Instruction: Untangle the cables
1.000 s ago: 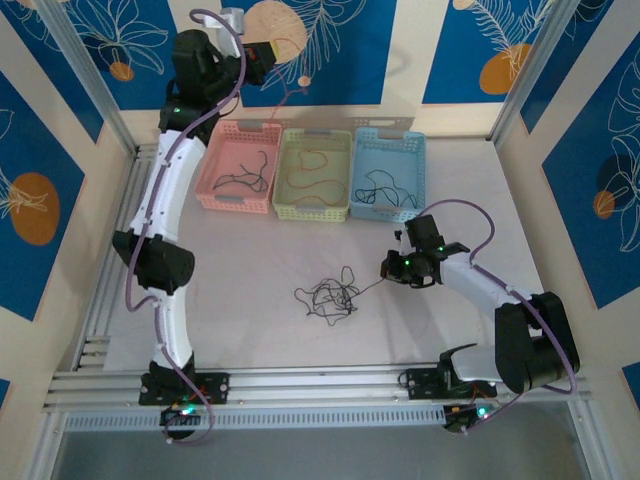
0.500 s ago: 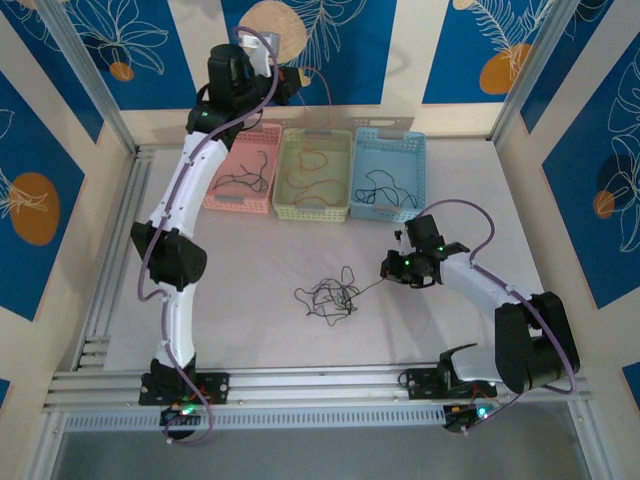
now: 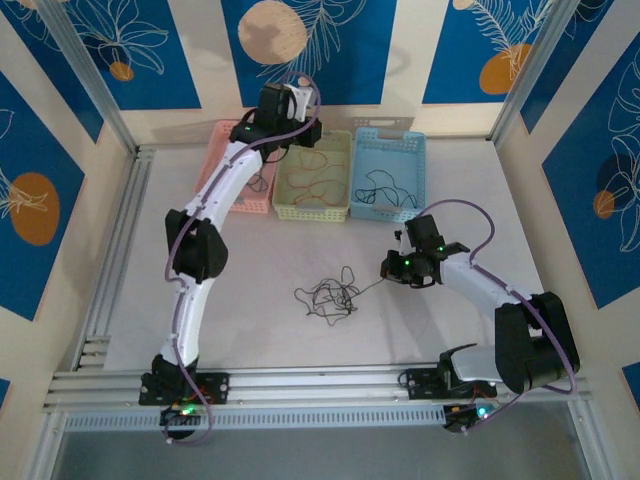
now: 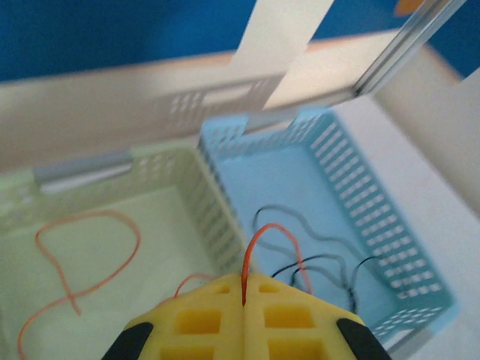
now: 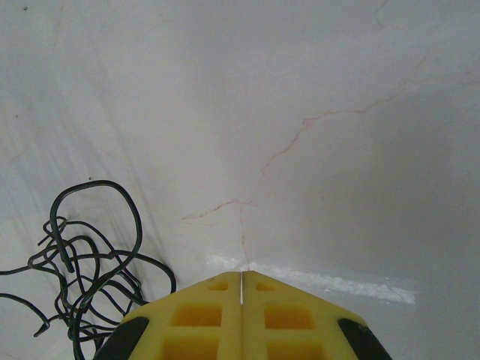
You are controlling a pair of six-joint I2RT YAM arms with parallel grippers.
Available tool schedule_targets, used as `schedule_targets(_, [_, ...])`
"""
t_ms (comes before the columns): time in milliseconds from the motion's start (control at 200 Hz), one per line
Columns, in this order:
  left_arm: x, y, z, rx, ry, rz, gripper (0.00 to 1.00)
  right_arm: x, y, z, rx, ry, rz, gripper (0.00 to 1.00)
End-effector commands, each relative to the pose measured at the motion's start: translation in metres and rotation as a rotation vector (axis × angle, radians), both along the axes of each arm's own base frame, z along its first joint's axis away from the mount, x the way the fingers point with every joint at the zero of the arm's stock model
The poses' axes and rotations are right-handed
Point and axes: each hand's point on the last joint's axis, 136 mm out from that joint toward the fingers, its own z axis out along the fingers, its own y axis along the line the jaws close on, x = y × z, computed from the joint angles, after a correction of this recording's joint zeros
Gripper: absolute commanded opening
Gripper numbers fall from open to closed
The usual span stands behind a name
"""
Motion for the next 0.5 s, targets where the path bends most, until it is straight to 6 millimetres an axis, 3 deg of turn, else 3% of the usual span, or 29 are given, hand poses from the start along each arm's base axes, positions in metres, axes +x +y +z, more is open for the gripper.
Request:
schedule_targets(0, [0.005,0.011,-0.037,0.092,0.057,0.068,0.01,-0.006,-0.001,-0.005,-0.002,0.018,0.001,0.00])
schedule_targets(180, [0.007,0.019,-0.071,0.132,0.139,0.106,0.15,-0.006,-0.001,-0.006,-0.002,0.019,0.001,0.00])
schedule_targets(275, [0.006,0.024,-0.083,0.132,0.183,0.119,0.29,-0.005,0.000,-0.005,-0.001,0.017,0.002,0.00])
schedule_targets(400, [-0.001,0.017,-0.081,0.098,0.211,0.080,0.46,-0.006,0.000,-0.005,0.000,0.017,0.004,0.00])
schedule_targets(495, [-0.006,0.013,-0.068,0.076,0.201,0.054,0.51,-0.006,0.001,-0.004,-0.001,0.016,0.005,0.00])
